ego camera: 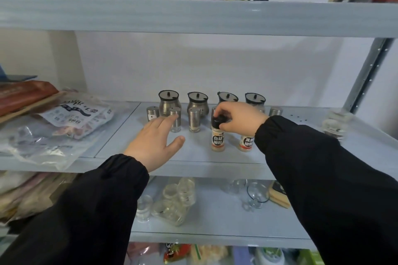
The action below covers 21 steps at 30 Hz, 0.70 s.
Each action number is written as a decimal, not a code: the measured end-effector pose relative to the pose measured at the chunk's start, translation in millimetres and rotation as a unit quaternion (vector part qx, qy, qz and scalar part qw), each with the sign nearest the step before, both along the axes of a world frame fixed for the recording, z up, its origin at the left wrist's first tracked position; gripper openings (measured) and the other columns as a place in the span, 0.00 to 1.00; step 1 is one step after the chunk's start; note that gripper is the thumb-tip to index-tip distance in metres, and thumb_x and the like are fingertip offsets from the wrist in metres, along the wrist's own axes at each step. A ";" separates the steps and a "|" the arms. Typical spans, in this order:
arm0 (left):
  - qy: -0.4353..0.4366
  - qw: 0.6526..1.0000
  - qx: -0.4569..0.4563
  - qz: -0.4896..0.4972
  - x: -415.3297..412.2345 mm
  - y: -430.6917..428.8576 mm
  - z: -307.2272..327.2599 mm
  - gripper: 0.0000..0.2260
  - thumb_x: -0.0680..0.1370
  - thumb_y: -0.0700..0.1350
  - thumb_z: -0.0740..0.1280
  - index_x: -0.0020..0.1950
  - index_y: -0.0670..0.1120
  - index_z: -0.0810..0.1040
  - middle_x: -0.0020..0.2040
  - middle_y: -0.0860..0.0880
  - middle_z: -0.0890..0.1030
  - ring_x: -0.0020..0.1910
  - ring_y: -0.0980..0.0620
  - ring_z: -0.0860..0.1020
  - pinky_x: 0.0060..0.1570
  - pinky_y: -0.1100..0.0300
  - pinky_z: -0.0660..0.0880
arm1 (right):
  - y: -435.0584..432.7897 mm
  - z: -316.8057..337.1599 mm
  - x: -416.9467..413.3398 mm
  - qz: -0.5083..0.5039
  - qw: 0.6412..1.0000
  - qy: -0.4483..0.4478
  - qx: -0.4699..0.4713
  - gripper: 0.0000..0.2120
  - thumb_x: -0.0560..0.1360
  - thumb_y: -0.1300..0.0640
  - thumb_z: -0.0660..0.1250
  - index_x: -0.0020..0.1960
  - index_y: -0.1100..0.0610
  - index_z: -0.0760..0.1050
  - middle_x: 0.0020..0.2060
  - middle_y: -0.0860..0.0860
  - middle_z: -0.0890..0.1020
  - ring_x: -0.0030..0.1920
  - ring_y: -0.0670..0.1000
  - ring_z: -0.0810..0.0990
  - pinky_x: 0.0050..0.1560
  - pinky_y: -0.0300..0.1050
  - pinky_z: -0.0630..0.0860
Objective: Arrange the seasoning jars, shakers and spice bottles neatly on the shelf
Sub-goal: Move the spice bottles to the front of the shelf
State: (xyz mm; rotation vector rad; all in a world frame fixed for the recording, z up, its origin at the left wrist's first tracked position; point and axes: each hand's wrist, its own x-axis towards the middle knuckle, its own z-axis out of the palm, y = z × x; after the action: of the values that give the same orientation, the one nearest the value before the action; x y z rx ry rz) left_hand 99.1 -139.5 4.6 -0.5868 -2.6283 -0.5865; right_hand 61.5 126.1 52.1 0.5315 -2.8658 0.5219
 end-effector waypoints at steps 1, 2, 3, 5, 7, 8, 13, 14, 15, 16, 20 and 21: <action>-0.001 1.000 -0.002 0.002 1.7 0.5 0.1 0.29 0.79 0.59 0.59 0.78 0.51 0.57 0.74 0.49 0.66 0.73 0.52 0.60 0.68 0.59 0.58 | -0.9 -0.1 0.1 0.001 1.000 -0.001 -0.004 0.13 0.72 0.54 0.72 0.56 0.47 0.76 0.52 0.45 0.82 0.51 0.48 0.80 0.53 0.45 0.77; -0.003 1.000 -0.003 0.005 3.4 1.2 0.0 0.29 0.79 0.59 0.59 0.78 0.51 0.57 0.75 0.50 0.65 0.73 0.52 0.60 0.69 0.58 0.57 | -1.4 -0.2 0.0 0.001 1.000 -0.001 -0.006 0.13 0.72 0.54 0.72 0.55 0.47 0.75 0.52 0.45 0.81 0.51 0.48 0.80 0.53 0.44 0.77; -0.006 1.000 -0.003 0.008 5.1 1.8 0.0 0.29 0.79 0.59 0.59 0.78 0.51 0.57 0.75 0.50 0.65 0.74 0.52 0.59 0.70 0.58 0.57 | -1.6 -0.6 -0.2 0.001 1.000 -0.001 -0.007 0.13 0.72 0.55 0.71 0.55 0.47 0.75 0.52 0.46 0.81 0.51 0.48 0.79 0.52 0.44 0.77; -0.008 1.000 -0.002 0.011 7.8 3.4 -0.3 0.29 0.79 0.60 0.58 0.78 0.52 0.57 0.75 0.50 0.64 0.74 0.52 0.59 0.70 0.57 0.57 | -1.6 -1.2 0.1 0.004 1.000 0.001 -0.007 0.12 0.73 0.55 0.71 0.54 0.46 0.74 0.51 0.46 0.81 0.50 0.49 0.79 0.50 0.42 0.76; -0.005 1.000 -0.004 0.014 10.3 5.7 -0.1 0.29 0.79 0.60 0.58 0.78 0.52 0.57 0.75 0.50 0.64 0.74 0.52 0.58 0.69 0.58 0.56 | -1.6 -1.2 1.4 0.007 1.000 -0.001 -0.004 0.11 0.73 0.54 0.71 0.53 0.46 0.73 0.50 0.46 0.81 0.50 0.49 0.80 0.50 0.43 0.76; -0.004 1.000 -0.006 0.016 11.4 6.7 0.6 0.29 0.79 0.60 0.58 0.78 0.52 0.57 0.75 0.51 0.64 0.73 0.53 0.58 0.69 0.58 0.56 | -1.1 -0.9 2.4 0.006 1.000 -0.005 -0.002 0.12 0.72 0.52 0.71 0.54 0.47 0.73 0.49 0.47 0.80 0.49 0.50 0.79 0.50 0.45 0.77; 0.008 1.000 -0.001 0.015 12.7 12.6 7.3 0.29 0.79 0.60 0.58 0.77 0.52 0.58 0.74 0.50 0.66 0.72 0.51 0.63 0.70 0.55 0.62 | 24.5 16.7 16.0 -0.031 0.994 0.080 -0.061 0.21 0.72 0.39 0.68 0.60 0.46 0.72 0.53 0.46 0.77 0.50 0.47 0.77 0.48 0.44 0.75; 0.010 1.000 -0.001 0.013 11.9 15.8 8.9 0.29 0.79 0.61 0.58 0.77 0.53 0.58 0.74 0.50 0.66 0.72 0.51 0.63 0.69 0.54 0.63 | 36.6 23.0 20.9 -0.042 0.990 0.111 -0.079 0.21 0.72 0.38 0.67 0.61 0.47 0.72 0.54 0.46 0.77 0.52 0.47 0.76 0.50 0.45 0.75; 0.014 1.000 -0.003 0.010 10.9 20.0 10.5 0.29 0.79 0.61 0.58 0.77 0.53 0.58 0.74 0.50 0.66 0.72 0.51 0.63 0.69 0.54 0.62 | 51.0 29.1 26.1 -0.052 0.984 0.139 -0.099 0.20 0.73 0.39 0.66 0.60 0.47 0.72 0.55 0.46 0.76 0.53 0.46 0.76 0.51 0.45 0.75; 0.020 1.000 -0.007 0.007 9.4 25.2 12.9 0.29 0.78 0.62 0.58 0.77 0.53 0.59 0.74 0.49 0.67 0.72 0.50 0.62 0.69 0.54 0.62 | 66.8 34.4 31.6 -0.063 0.977 0.164 -0.119 0.19 0.73 0.39 0.65 0.59 0.48 0.73 0.55 0.46 0.77 0.54 0.46 0.76 0.52 0.45 0.75; 0.034 0.999 -0.013 -0.002 3.7 56.1 24.1 0.29 0.78 0.62 0.57 0.76 0.53 0.59 0.73 0.47 0.68 0.72 0.48 0.62 0.69 0.50 0.63 | 144.1 39.5 50.8 -0.130 0.955 0.204 -0.172 0.16 0.75 0.45 0.66 0.58 0.52 0.75 0.54 0.49 0.79 0.56 0.48 0.76 0.57 0.49 0.75; 0.034 0.999 -0.011 0.000 2.4 64.8 26.1 0.29 0.78 0.62 0.58 0.76 0.54 0.58 0.74 0.48 0.67 0.73 0.48 0.61 0.69 0.50 0.62 | 165.0 36.2 54.9 -0.151 0.953 0.198 -0.173 0.15 0.75 0.46 0.66 0.58 0.52 0.76 0.55 0.50 0.79 0.56 0.49 0.77 0.58 0.50 0.75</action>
State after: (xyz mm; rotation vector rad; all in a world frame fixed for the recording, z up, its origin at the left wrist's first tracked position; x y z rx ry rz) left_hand 101.5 -74.7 30.7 -0.6035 -2.5735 -0.5291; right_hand 116.4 291.2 88.3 0.1153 -2.3420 0.7437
